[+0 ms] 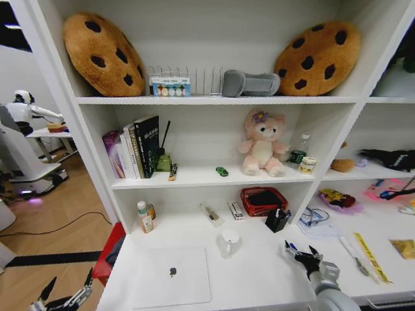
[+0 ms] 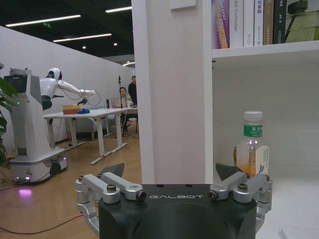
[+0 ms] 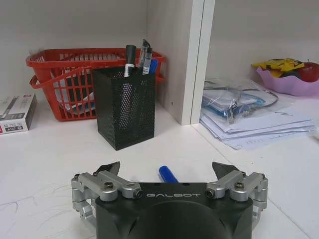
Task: Organize the objects on the table.
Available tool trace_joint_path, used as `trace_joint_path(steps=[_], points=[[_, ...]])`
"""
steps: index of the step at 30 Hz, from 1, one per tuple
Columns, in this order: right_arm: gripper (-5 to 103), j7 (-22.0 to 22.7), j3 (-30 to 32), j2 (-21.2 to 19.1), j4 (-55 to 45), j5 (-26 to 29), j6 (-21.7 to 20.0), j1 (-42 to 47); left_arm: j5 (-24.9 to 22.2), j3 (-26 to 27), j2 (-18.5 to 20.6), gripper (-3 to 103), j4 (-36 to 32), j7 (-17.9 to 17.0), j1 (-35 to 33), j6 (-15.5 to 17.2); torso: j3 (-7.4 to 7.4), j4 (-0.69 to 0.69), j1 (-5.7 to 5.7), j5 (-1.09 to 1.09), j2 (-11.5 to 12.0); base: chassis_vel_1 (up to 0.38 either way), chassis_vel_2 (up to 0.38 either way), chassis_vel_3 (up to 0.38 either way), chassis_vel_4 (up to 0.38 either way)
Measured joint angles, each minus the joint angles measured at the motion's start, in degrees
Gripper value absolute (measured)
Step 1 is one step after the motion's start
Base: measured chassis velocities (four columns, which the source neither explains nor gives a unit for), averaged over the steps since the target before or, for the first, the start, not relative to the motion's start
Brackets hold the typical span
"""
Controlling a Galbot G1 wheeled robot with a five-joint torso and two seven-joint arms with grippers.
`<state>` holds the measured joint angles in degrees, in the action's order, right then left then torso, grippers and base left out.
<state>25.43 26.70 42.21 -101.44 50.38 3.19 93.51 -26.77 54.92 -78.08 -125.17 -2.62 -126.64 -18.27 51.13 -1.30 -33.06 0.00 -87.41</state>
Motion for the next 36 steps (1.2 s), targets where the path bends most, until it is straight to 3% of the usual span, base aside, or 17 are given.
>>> trace_joint_path(steps=[3, 6, 11, 12, 15, 21, 27, 33, 36], points=[[103, 0.23, -1.03, -0.37, 0.77, 1.14, -0.42, -1.14, 0.00, 0.00, 0.00, 100, 0.00, 0.00, 0.00, 0.00, 0.00, 0.00, 0.00, 0.00, 0.00, 0.000, 0.000, 0.000, 0.000], [95, 0.55, -1.71, -0.54, 1.34, 1.87, -0.66, -1.99, 0.00, 0.00, 0.00, 100, 0.00, 0.00, 0.00, 0.00, 0.00, 0.00, 0.00, 0.00, 0.00, 0.000, 0.000, 0.000, 0.000], [74, 1.11, -3.08, -0.67, 2.46, 2.48, -0.56, -3.21, 0.00, 0.00, 0.00, 100, 0.00, 0.00, 0.00, 0.00, 0.00, 0.00, 0.00, 0.00, 0.00, 0.000, 0.000, 0.000, 0.000], [74, 1.11, -3.08, -0.67, 2.46, 2.48, -0.56, -3.21, 0.00, 0.00, 0.00, 100, 0.00, 0.00, 0.00, 0.00, 0.00, 0.00, 0.00, 0.00, 0.00, 0.000, 0.000, 0.000, 0.000], [58, 1.86, -3.67, -0.52, 2.52, 2.64, -0.43, -3.49, 0.00, 0.00, 0.00, 100, 0.00, 0.00, 0.00, 0.00, 0.00, 0.00, 0.00, 0.00, 0.00, 0.000, 0.000, 0.000, 0.000], [41, 2.75, -4.22, -0.17, 2.57, 2.60, -0.23, -3.77, 0.00, 0.00, 0.00, 100, 0.00, 0.00, 0.00, 0.00, 0.00, 0.00, 0.00, 0.00, 0.00, 0.000, 0.000, 0.000, 0.000], [14, 3.78, -4.43, 0.21, 2.40, 2.54, -0.03, -4.07, 0.00, 0.00, 0.00, 100, 0.00, 0.00, 0.00, 0.00, 0.00, 0.00, 0.00, 0.00, 0.00, 0.000, 0.000, 0.000, 0.000], [5, 3.99, -4.36, 0.40, 1.93, 1.55, 0.66, -4.02, 0.00, 0.00, 0.01, 100, 0.00, 0.01, 0.01, 0.00, 0.00, 0.00, 0.00, -0.01, -0.01, 0.000, 0.000, 0.000, 0.000], [1, 3.19, -4.02, 0.83, 1.90, -1.77, 2.47, -3.81, 0.00, 0.00, 0.00, 100, 0.00, 0.01, 0.00, 0.00, 0.00, -0.01, 0.00, 0.02, -0.01, 0.000, 0.000, 0.000, 0.000]])
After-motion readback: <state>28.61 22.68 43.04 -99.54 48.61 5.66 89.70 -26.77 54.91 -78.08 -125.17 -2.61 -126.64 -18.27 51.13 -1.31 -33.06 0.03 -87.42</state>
